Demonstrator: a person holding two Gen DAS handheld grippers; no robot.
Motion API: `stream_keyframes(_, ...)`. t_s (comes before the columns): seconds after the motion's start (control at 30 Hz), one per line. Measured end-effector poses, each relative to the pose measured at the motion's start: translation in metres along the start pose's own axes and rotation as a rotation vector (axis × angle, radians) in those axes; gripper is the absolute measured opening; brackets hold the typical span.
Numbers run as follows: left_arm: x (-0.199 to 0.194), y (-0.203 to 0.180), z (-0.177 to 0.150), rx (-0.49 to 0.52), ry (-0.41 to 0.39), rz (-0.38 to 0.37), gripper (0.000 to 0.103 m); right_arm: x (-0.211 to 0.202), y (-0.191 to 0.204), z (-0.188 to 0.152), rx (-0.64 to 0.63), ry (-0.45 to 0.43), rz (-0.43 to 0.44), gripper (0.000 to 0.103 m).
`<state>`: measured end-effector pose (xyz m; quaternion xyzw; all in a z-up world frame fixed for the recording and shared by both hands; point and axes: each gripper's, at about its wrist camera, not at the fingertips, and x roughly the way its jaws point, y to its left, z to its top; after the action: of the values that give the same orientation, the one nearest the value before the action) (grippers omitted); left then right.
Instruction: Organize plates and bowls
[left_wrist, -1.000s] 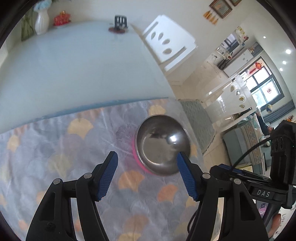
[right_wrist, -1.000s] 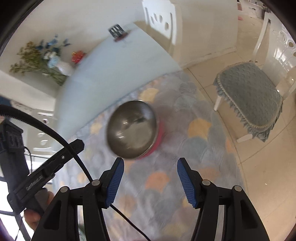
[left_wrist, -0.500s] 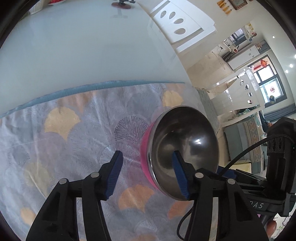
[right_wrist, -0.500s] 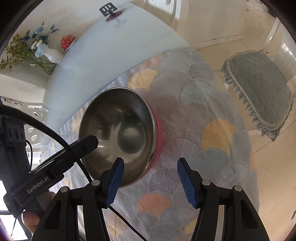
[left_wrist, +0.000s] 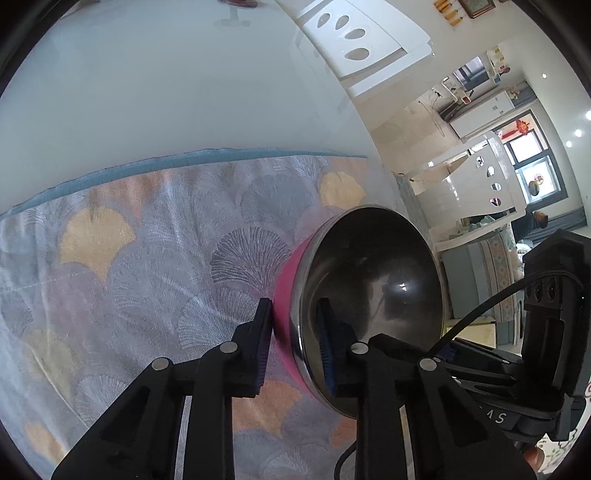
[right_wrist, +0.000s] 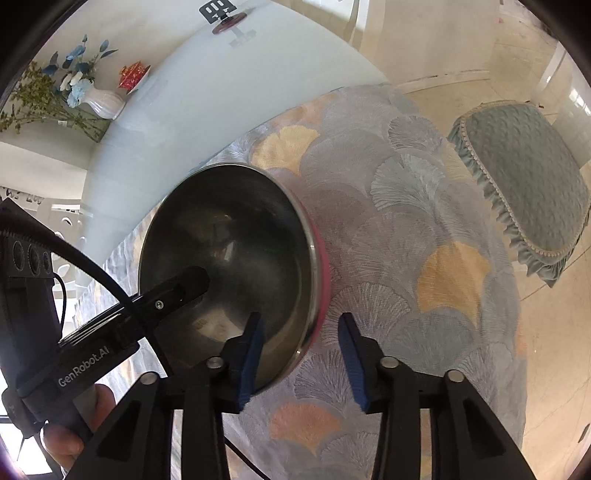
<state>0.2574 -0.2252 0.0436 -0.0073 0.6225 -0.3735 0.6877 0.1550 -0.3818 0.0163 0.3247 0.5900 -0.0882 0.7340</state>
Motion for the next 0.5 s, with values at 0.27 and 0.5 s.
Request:
stream_keyframes(0.27, -0.011, 0.001, -0.006, 0.022, -0.021, 0.005, 0.021, -0.007, 0.020, -0.005, -0.073, -0.033, -0.052, 0.035)
stream_keyframes(0.5, -0.029, -0.004, -0.011, 0.043, -0.058, 0.001, 0.021, -0.023, 0.030, -0.010, -0.120, -0.069, -0.072, 0.035)
